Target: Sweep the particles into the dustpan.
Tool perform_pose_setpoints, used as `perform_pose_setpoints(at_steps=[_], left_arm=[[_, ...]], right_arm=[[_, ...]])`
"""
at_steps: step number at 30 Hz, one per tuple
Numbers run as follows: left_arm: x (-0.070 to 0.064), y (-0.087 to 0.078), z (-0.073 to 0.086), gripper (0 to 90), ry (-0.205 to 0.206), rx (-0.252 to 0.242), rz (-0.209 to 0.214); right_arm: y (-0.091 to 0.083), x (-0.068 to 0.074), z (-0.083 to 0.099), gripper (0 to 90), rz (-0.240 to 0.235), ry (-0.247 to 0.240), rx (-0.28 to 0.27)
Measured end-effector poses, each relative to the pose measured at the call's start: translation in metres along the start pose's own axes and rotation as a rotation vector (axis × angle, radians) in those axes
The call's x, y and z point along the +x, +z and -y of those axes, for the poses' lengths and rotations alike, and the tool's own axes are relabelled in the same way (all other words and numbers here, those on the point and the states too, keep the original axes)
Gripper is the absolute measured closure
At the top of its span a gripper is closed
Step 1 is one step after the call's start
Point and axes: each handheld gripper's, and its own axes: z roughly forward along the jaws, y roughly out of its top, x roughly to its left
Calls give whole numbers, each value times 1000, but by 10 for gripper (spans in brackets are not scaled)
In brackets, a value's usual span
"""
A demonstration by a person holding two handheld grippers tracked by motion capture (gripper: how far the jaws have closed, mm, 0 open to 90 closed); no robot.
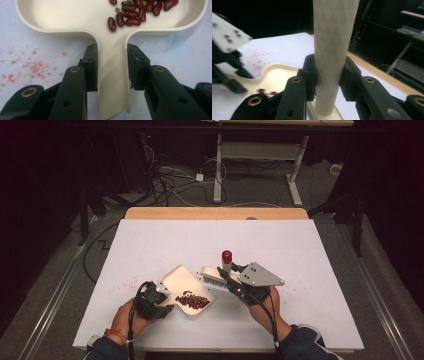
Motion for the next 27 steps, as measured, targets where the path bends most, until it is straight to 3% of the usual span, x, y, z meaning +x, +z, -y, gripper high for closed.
perform_pose_setpoints(at_steps=[7,11,13,16,20,22,24,27], left_arm=[[5,-2,3,633,-7,8,2],[11,0,3,633,-26,7,-3],[12,0,2,633,-31,6,-6],[12,1,2,633,-29,4,-8],[12,0,3,632,-32,4,-9],[11,0,3,633,-34,3,-9],[12,0,3,632,-33,3,-7],[12,0,3,633,-33,5,-7]], right_arm=[[24,-7,13,706,84,8,29],[37,1,14,706,76,-1,14],[40,8,13,705,25,41,17],[39,21,10,705,-26,25,10],[33,26,2,706,-77,53,-13],[30,25,-2,706,-72,45,-29],[28,22,-6,706,-40,18,-49],[32,10,-8,706,5,21,-58]])
